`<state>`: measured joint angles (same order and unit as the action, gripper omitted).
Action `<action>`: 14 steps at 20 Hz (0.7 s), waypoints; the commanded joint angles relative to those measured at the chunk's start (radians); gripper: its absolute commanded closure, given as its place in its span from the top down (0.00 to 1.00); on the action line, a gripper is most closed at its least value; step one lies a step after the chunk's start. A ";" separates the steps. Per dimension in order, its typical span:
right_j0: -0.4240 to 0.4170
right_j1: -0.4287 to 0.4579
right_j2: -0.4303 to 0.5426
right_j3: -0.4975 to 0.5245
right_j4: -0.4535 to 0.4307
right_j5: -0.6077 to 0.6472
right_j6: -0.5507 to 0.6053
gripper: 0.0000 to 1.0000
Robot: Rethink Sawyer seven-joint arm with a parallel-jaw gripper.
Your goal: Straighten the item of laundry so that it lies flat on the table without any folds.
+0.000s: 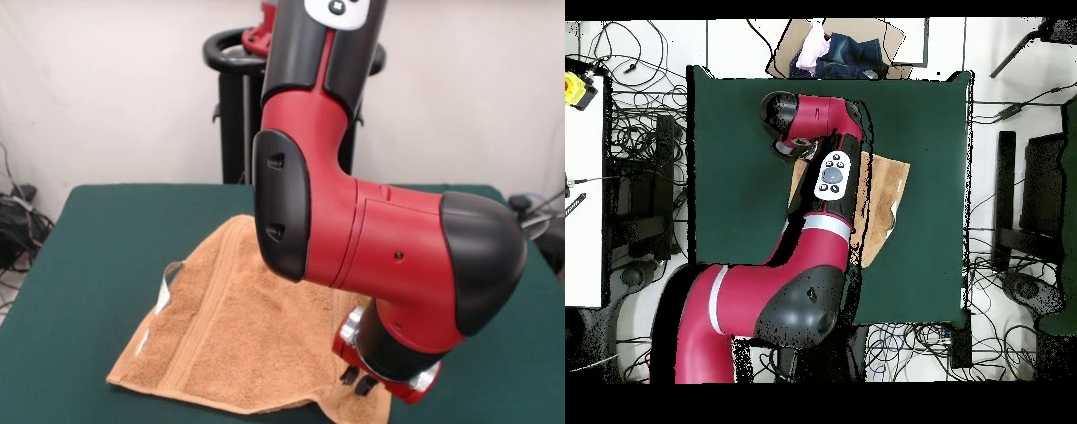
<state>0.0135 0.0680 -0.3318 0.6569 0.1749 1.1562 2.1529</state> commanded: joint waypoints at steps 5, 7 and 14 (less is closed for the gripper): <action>-0.015 0.103 0.064 -0.017 0.038 -0.235 0.333 0.00; -0.016 0.123 0.055 -0.056 0.043 -0.212 0.350 0.00; -0.024 0.172 0.039 -0.169 0.051 -0.153 0.401 0.00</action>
<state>0.0031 0.1056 -0.3322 0.5553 0.1747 1.1587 2.1819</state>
